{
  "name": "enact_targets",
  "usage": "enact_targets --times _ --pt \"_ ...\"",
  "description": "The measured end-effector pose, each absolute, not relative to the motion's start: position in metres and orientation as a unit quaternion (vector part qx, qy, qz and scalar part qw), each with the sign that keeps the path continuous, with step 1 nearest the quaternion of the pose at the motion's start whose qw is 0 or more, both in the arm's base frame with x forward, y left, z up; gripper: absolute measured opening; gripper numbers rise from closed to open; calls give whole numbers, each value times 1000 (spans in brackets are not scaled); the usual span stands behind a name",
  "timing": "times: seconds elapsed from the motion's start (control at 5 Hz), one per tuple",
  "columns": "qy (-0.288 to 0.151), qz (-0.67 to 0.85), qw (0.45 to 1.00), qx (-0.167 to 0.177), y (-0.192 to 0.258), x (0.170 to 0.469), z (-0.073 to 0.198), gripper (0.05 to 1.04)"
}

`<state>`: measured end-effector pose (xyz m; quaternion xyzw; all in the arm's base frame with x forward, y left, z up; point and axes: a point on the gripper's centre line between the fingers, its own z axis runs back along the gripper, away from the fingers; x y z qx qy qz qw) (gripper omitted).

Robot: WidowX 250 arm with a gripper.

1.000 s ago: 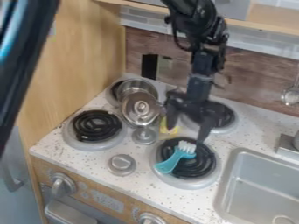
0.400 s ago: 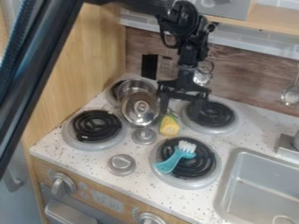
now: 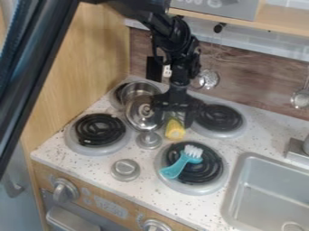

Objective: Move the yellow thing to the front left burner

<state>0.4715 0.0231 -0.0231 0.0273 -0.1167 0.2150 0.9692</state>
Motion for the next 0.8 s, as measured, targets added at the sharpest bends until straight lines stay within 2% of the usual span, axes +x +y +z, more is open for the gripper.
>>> enact_targets --times 0.2,0.4,0.6,0.8 --pt "-81 220 972 33 25 472 -45 999" --pt "-71 221 972 33 25 470 -50 999" --pt "-70 224 972 29 24 470 -50 938" --pt "-70 214 974 25 22 466 -55 708"
